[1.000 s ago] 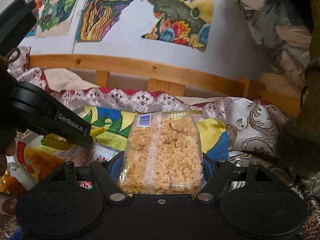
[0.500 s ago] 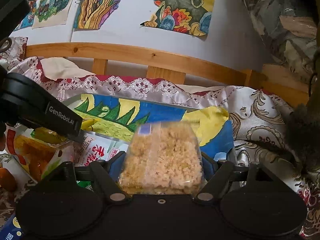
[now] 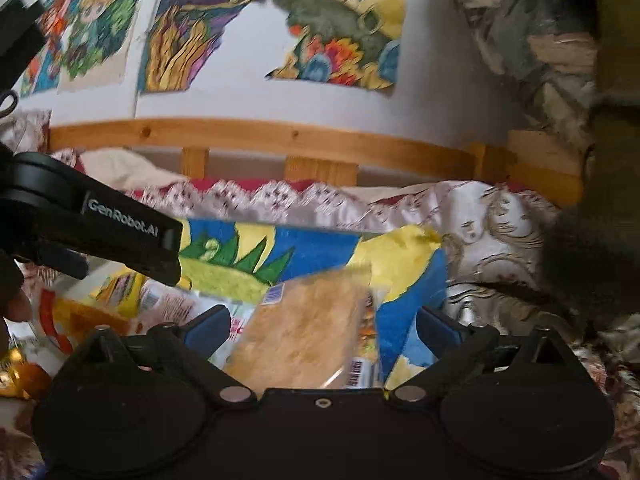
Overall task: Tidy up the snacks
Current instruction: 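Lower both packs into the tray and open both grippers, then withdraw both grippers from the tray back over the remaining snacks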
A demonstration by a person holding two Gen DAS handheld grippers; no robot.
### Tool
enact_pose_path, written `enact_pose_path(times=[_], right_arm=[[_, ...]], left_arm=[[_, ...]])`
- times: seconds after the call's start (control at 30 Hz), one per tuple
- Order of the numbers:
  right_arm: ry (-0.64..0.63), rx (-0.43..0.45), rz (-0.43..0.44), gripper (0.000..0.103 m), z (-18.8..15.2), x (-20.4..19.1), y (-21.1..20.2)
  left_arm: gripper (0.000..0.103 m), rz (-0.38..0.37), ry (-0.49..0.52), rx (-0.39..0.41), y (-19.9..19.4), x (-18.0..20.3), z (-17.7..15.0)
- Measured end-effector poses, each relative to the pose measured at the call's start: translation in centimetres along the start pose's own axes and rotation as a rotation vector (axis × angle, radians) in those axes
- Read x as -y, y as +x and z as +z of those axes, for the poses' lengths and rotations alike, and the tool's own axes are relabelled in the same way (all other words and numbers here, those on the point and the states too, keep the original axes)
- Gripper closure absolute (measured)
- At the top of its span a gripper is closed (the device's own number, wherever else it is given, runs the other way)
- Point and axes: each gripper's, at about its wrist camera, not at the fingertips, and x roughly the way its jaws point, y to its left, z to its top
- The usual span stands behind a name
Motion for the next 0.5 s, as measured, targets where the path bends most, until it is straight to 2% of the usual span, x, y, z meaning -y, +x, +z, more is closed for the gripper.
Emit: enact_pose_path(times=[0.13, 0.33, 0.5], right_arm=[[0.089, 0.040, -0.023, 0.002, 1.9, 0.6, -2.7], [0.112, 0.131, -0.059, 0.001, 5.3, 0.5, -8.5], [0.148, 0.190, -0.055, 0.001, 6.4, 0.1, -14.1]], left_arm=[[0.003, -0.030, -0.032, 0.070, -3.4, -0.7, 0.7], [0.001, -0.037, -0.050, 0.185, -10.1, -3.1, 1.4], [0.001, -0.021, -0.054, 0.254, -15.2, -5.3, 0.4]])
